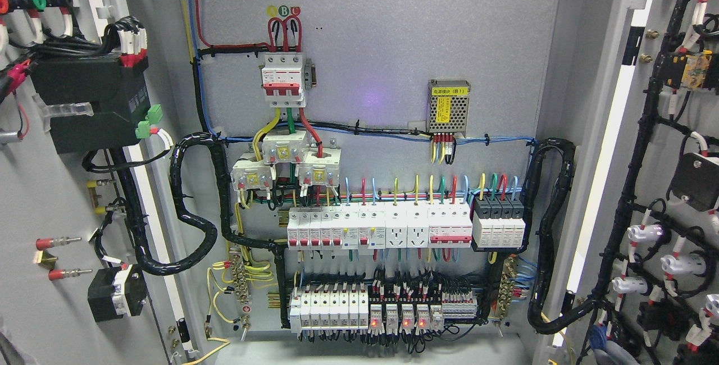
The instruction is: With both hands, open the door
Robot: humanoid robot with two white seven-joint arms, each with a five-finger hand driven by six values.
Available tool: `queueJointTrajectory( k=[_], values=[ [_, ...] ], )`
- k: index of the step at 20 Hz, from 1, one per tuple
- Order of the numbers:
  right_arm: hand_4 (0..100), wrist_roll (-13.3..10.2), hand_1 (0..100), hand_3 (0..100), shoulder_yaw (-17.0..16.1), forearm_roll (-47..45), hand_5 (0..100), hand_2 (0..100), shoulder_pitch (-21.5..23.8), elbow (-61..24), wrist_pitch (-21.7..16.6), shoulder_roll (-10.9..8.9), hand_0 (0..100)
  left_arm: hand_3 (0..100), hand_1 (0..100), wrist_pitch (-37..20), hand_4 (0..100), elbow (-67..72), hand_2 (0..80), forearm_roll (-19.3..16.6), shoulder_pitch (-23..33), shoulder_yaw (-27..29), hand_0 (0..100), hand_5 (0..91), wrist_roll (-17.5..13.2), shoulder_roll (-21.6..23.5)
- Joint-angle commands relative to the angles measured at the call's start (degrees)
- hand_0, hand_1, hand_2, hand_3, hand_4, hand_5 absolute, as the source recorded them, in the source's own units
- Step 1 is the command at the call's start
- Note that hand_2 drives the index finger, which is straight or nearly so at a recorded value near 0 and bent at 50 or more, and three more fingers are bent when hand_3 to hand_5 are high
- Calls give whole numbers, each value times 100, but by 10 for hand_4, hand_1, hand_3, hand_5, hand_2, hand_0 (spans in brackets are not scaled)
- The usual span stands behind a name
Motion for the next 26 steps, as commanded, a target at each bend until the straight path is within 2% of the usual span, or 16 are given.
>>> queueJointTrajectory(
  k=[1,7,9,17,21,26],
  values=[
    [0,0,0,0,-204,-88,0,0,-28,80,12,-113,192,0,0,9,0,-192,0,295,-32,443,0,0,3,165],
    [0,-9,0,0,-283,-342,0,0,-28,195,29,-122,192,0,0,18,0,-183,0,401,-32,575,0,0,3,209],
    [0,-9,0,0,-309,-518,0,0,-28,247,160,-122,192,0,0,18,0,-183,0,471,-32,601,0,0,3,218],
    [0,-18,0,0,-634,-580,0,0,-10,388,205,-192,192,0,0,26,0,-174,0,585,-23,733,0,0,3,314],
    [0,-176,0,0,-766,-746,0,0,-10,449,205,-192,192,0,0,53,0,-139,0,857,-6,943,0,0,3,437],
    [0,-185,0,0,-863,-1020,0,0,-19,563,205,-210,192,0,0,53,0,-60,0,1086,12,1145,0,0,3,587]
  ],
)
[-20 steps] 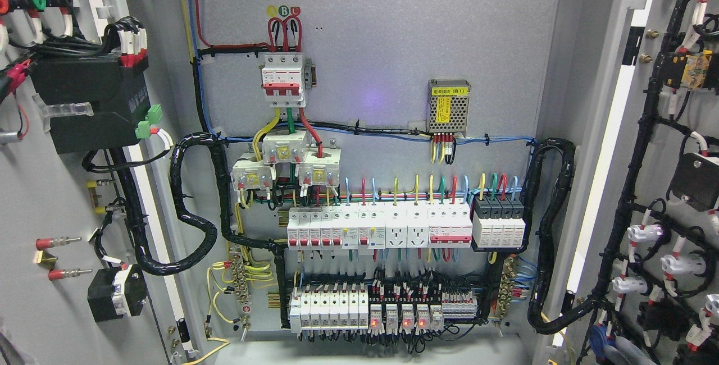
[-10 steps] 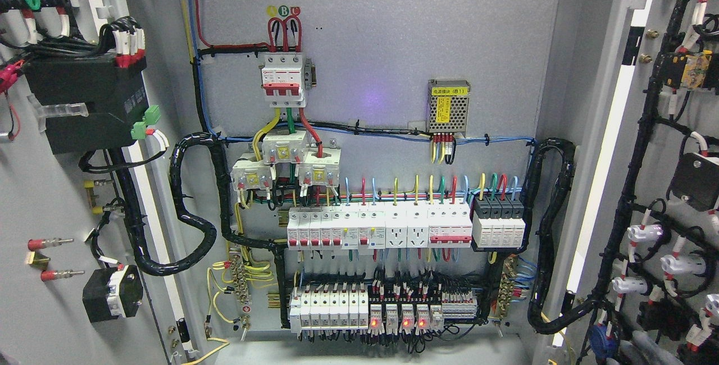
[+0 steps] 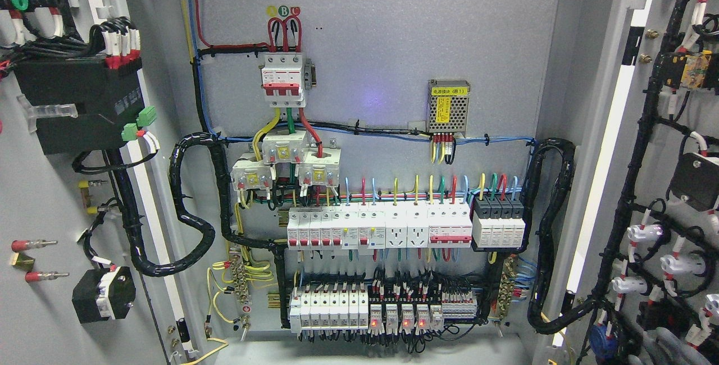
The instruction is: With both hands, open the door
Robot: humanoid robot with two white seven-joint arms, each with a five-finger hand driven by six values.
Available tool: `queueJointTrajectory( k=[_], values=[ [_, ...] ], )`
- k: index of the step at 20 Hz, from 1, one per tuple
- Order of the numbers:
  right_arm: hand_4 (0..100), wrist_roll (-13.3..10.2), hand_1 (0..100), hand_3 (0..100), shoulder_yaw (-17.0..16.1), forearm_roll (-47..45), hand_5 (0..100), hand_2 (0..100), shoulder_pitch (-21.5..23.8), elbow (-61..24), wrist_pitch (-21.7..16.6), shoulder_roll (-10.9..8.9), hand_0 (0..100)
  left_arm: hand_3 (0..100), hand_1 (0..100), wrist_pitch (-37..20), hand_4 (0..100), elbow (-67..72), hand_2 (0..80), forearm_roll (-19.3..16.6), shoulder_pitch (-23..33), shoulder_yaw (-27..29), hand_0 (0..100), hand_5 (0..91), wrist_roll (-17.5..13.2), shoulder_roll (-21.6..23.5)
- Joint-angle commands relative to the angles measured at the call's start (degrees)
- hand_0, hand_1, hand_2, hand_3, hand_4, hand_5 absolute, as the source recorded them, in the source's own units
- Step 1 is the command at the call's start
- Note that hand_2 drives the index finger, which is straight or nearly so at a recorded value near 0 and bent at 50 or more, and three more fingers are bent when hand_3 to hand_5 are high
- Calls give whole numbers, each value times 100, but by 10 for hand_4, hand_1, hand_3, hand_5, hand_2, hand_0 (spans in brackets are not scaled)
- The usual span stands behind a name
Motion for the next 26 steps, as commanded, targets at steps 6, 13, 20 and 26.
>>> queueJointTrajectory(
  k=[6,13,20,26],
  values=[
    [0,-19,0,0,-396,-216,0,0,7,315,3,-56,192,0,0,2,0,61,0,707,150,852,0,0,-11,433],
    [0,-19,0,0,-616,-234,0,0,112,289,-6,-65,193,0,0,2,0,210,0,1172,247,1257,0,0,-11,644],
    [0,-19,0,0,-774,-242,0,0,217,262,-32,-65,193,0,0,2,0,561,0,1454,230,1468,0,0,-11,793],
    [0,-28,0,0,-914,-242,0,0,297,254,-33,-56,192,0,0,2,0,614,0,1717,238,1740,0,0,-11,942]
  ],
)
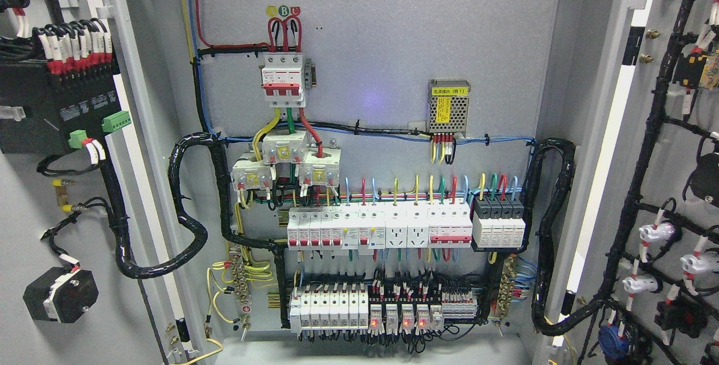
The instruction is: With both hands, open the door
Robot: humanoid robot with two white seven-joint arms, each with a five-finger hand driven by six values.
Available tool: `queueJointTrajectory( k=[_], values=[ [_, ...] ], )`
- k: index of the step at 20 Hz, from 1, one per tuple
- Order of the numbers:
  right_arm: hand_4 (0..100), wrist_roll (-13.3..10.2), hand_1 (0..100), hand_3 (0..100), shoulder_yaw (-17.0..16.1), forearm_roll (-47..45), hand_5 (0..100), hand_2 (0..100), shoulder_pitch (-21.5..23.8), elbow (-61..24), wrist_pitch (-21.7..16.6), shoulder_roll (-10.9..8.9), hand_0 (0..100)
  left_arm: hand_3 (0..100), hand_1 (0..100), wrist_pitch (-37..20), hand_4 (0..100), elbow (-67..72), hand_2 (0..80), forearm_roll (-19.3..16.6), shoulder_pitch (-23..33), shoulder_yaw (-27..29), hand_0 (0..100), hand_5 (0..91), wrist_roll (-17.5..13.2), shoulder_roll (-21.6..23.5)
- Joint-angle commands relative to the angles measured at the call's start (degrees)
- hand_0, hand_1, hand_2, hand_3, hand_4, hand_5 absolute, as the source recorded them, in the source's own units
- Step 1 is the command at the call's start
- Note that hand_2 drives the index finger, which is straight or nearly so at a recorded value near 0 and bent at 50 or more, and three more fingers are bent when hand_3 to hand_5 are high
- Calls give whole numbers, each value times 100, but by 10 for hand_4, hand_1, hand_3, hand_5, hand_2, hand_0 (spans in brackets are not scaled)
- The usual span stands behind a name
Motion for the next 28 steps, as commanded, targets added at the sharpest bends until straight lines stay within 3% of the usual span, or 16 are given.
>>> queueJointTrajectory(
  k=[1,28],
  values=[
    [0,-9,0,0,-281,-11,0,0,107,9,-5,-3,192,0,0,-19,0,228,0,298,12,506,0,0,-2,327],
    [0,-9,0,0,-527,-187,0,0,371,8,-5,-3,192,0,0,-11,0,922,0,650,-146,638,0,0,-2,618]
  ],
)
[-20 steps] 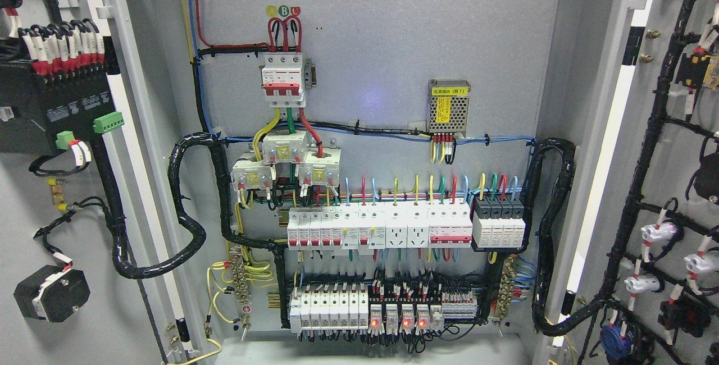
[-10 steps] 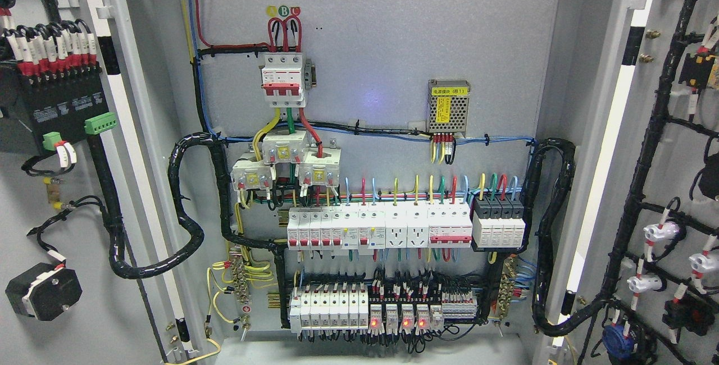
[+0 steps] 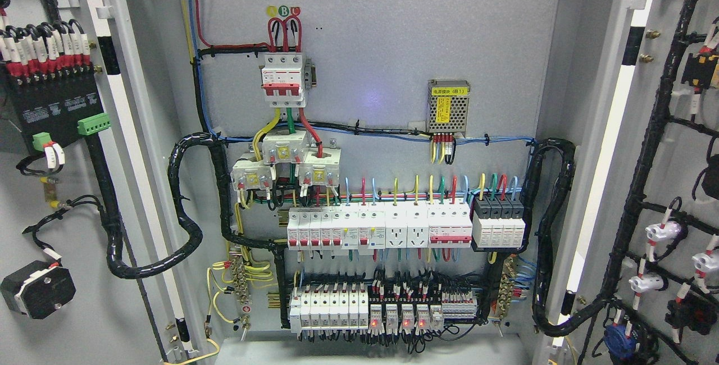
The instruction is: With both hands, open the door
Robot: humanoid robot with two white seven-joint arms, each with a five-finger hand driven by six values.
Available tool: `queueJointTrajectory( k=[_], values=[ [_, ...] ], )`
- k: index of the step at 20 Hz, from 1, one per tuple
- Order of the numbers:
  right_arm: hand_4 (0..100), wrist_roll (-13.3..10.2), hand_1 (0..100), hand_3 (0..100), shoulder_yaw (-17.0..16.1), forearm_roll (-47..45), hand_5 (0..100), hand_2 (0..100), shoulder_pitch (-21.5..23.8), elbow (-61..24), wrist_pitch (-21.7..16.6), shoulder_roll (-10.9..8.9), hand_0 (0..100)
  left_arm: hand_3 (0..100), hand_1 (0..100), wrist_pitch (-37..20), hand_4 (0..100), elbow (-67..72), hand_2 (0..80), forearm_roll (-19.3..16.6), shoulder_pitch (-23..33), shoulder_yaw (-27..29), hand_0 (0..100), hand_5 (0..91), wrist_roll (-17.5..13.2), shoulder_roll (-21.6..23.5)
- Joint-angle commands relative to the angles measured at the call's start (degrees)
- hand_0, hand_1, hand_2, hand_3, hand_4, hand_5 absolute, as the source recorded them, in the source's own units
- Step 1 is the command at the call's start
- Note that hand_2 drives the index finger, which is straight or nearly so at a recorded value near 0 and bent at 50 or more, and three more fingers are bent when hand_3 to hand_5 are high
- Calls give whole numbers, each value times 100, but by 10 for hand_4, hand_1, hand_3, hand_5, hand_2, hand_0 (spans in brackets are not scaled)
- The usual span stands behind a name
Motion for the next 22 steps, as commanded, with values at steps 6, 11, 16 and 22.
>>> queueJointTrajectory(
  k=[6,11,16,22],
  values=[
    [0,-2,0,0,-50,-9,0,0,54,-65,-9,-7,192,0,0,125,0,294,0,225,-57,220,0,0,25,165],
    [0,-2,0,0,90,0,0,0,177,-241,-18,-8,192,0,0,142,0,417,0,348,-109,281,0,0,25,200],
    [0,7,0,0,152,0,0,0,169,-241,-18,-43,192,0,0,142,0,584,0,453,-145,308,0,0,25,270],
    [0,-2,0,0,152,0,0,0,160,-241,-18,-43,192,0,0,142,0,602,0,453,-189,290,0,0,25,279]
  ],
)
